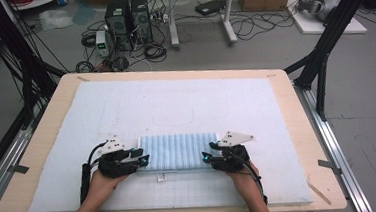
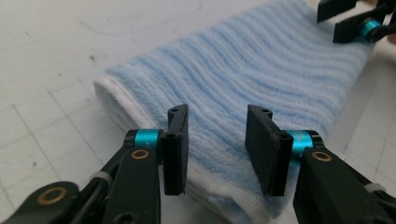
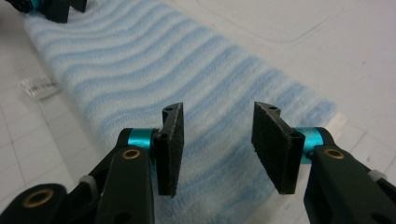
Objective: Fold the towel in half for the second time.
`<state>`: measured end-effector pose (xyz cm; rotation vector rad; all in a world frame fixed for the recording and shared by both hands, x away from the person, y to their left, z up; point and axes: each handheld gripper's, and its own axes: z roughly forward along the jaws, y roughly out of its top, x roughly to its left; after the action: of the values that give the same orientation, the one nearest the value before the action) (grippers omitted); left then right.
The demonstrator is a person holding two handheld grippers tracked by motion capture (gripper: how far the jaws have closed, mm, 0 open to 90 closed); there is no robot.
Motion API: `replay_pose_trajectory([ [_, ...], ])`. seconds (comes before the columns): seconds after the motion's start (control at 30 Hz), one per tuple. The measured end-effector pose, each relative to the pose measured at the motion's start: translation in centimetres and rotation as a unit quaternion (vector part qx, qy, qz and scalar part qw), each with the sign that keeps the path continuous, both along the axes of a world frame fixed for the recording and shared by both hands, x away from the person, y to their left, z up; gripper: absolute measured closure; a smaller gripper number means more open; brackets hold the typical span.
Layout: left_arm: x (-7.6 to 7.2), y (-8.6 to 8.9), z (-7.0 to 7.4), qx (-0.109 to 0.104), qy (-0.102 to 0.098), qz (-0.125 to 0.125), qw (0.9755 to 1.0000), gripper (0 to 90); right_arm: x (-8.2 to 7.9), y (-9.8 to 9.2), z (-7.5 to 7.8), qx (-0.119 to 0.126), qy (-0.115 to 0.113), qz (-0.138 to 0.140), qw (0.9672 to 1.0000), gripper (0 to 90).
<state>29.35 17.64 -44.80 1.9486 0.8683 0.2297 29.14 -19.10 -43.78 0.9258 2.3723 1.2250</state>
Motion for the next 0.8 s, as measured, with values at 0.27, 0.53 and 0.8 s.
replay_pose_trajectory([
  [0.27, -0.2, 0.4, 0.0, 0.023, 0.013, -0.014, 0.9996, 62.2, -0.6, -0.4, -0.7, -0.04, 0.011, 0.013, 0.9991, 53.1],
  [0.53, 0.5, 1.6, 1.1, -0.017, -0.013, 0.034, 0.9992, 58.8, -0.3, -2.0, 0.4, 0.029, 0.008, 0.014, 0.9994, 49.7],
  [0.8, 1.7, 3.3, 1.8, -0.053, -0.045, 0.069, 0.9952, 59.7, 1.1, -2.9, 0.7, 0.037, -0.02, -0.02, 0.9989, 57.7],
])
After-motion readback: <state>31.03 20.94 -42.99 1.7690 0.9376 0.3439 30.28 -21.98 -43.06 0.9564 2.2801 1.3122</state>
